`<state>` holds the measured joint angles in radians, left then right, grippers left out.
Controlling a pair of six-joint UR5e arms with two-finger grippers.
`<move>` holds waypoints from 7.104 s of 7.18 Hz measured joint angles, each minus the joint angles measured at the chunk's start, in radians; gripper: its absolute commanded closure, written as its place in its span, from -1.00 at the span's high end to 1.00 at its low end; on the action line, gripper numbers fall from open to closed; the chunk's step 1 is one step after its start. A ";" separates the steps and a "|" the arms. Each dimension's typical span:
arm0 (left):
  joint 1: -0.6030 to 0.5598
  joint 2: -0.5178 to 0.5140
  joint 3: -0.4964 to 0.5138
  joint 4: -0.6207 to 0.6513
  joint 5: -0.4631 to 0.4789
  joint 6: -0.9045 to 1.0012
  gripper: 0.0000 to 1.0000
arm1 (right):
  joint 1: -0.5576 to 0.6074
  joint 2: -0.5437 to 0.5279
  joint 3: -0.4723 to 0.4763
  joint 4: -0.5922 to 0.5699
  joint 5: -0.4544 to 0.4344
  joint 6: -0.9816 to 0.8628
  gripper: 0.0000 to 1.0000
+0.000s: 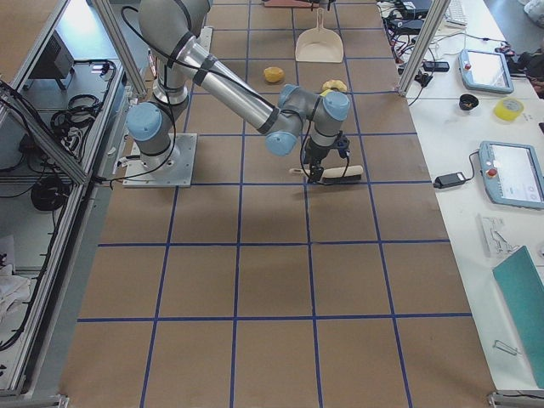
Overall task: Sweep and dump trash into bin
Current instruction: 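Grasp the dustpan handle with left gripper while right gripper grasps the white brush, then pull the dustpan toward the snacks with left gripper while right gripper lifts brush, then sweep the crumpled snack and yellow sponge into the dustpan with the right gripper's brush, then swing the dustpan toward the yellow potato while the right gripper repositions the brush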
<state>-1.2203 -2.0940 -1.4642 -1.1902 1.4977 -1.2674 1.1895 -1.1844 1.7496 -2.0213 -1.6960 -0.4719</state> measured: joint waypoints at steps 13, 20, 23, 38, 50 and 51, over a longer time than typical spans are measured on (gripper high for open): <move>-0.083 -0.007 0.026 0.057 -0.011 -0.098 -1.00 | -0.002 -0.028 0.061 -0.022 0.002 -0.039 -0.98; -0.238 -0.010 0.041 0.056 0.106 -0.338 -1.00 | 0.057 -0.052 0.035 -0.053 0.012 0.043 -1.00; -0.264 -0.009 0.033 0.047 0.118 -0.316 -1.00 | 0.219 -0.032 -0.042 -0.003 0.050 0.212 -1.00; -0.319 -0.022 0.025 0.058 0.087 -0.295 -1.00 | 0.781 0.182 -0.223 0.007 0.271 0.889 -1.00; -0.192 0.032 0.013 -0.051 -0.154 -0.045 -1.00 | 0.649 -0.020 -0.277 0.454 0.191 0.783 -1.00; -0.168 0.074 0.008 -0.104 -0.149 -0.023 -1.00 | 0.645 -0.092 -0.199 0.478 0.208 0.789 -1.00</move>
<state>-1.3883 -2.0204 -1.4566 -1.2940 1.3491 -1.2905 1.8346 -1.2762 1.5504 -1.5429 -1.4885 0.3171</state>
